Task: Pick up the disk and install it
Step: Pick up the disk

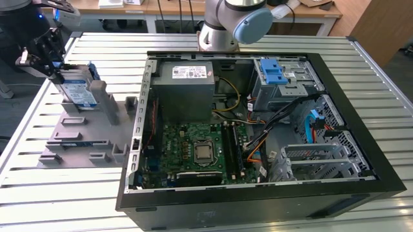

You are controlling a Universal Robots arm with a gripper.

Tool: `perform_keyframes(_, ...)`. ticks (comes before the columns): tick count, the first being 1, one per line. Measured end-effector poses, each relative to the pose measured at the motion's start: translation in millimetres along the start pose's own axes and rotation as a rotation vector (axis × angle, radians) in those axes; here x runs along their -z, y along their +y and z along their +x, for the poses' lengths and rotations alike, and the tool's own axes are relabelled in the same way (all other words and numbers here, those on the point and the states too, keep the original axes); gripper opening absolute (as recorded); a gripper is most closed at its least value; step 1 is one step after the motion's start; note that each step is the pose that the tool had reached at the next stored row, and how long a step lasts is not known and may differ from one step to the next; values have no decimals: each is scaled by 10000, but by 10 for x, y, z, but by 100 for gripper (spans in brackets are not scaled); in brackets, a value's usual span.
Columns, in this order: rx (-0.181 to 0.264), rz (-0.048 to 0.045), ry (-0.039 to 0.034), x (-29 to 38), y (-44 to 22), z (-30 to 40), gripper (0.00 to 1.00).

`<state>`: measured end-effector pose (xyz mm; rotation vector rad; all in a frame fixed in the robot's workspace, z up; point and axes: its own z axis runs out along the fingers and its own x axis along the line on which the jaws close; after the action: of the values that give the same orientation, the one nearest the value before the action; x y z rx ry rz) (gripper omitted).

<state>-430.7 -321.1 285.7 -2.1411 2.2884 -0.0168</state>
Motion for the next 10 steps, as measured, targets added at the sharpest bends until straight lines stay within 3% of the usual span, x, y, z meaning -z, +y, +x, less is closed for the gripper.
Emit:
perform_keyframes(3, 94, 0, 0, 0, 0, 0, 37)
perform_keyframes(7, 640, 3, -9, -1, 0, -1, 37)
perform_keyframes(10, 664, 2, -8, 0, 0, 0, 37)
